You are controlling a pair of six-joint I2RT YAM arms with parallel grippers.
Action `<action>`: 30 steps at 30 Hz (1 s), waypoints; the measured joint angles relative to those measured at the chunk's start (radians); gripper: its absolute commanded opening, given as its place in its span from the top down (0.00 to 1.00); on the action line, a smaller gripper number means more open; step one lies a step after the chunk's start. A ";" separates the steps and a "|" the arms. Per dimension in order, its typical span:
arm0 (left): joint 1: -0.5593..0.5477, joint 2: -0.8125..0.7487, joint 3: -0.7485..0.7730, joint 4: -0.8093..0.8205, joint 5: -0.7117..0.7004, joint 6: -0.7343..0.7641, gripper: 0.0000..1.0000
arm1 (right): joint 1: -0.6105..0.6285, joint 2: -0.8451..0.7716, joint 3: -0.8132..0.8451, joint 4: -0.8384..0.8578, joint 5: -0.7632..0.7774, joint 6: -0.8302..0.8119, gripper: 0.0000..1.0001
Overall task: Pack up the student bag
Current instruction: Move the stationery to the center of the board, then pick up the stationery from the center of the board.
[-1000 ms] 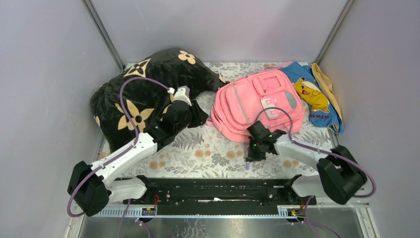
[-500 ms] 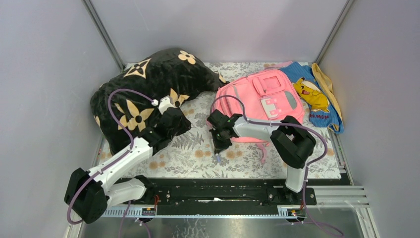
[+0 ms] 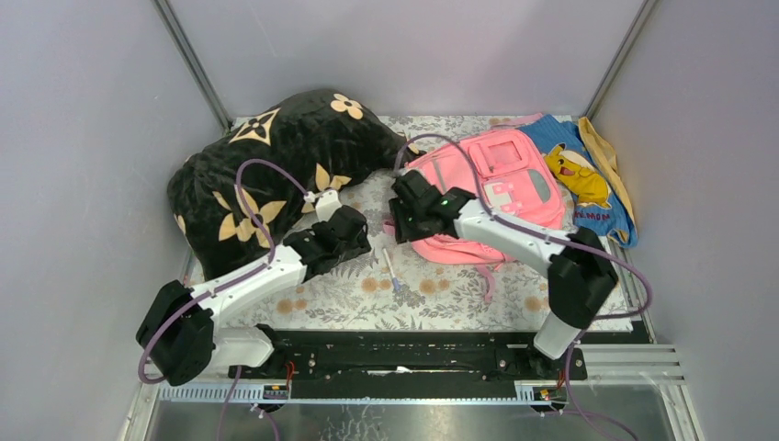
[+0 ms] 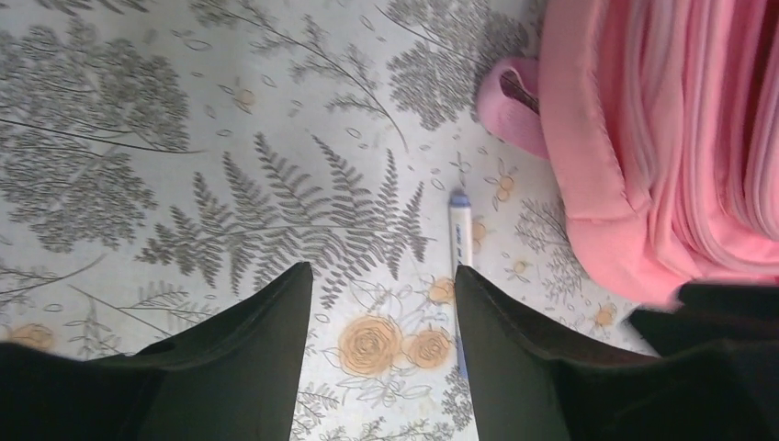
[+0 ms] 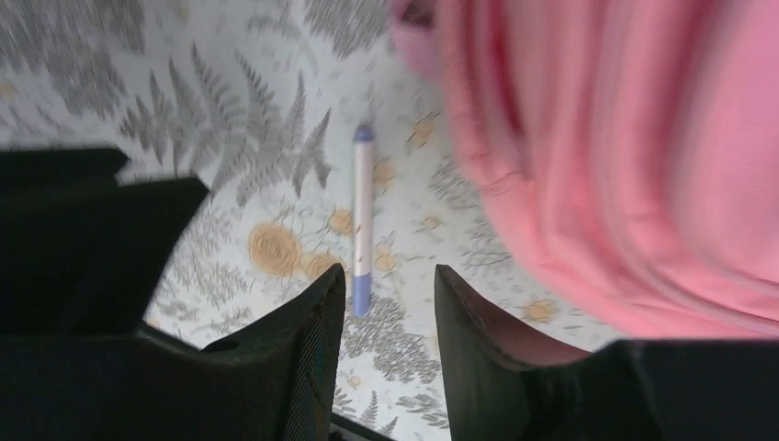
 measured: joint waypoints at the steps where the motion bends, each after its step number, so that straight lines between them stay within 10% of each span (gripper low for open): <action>1: -0.013 0.009 0.006 0.000 0.002 -0.004 0.35 | -0.016 -0.029 0.005 -0.002 0.019 -0.005 0.54; 18: -0.190 0.400 0.121 0.062 0.069 -0.108 0.45 | -0.302 -0.074 0.073 -0.013 0.086 -0.056 0.54; 26: -0.190 0.475 0.183 0.082 0.063 -0.135 0.93 | -0.308 0.000 0.147 -0.021 0.116 -0.114 0.53; 30: -0.190 0.480 0.191 0.088 0.063 -0.139 1.00 | -0.307 0.071 0.218 -0.033 0.124 -0.143 0.52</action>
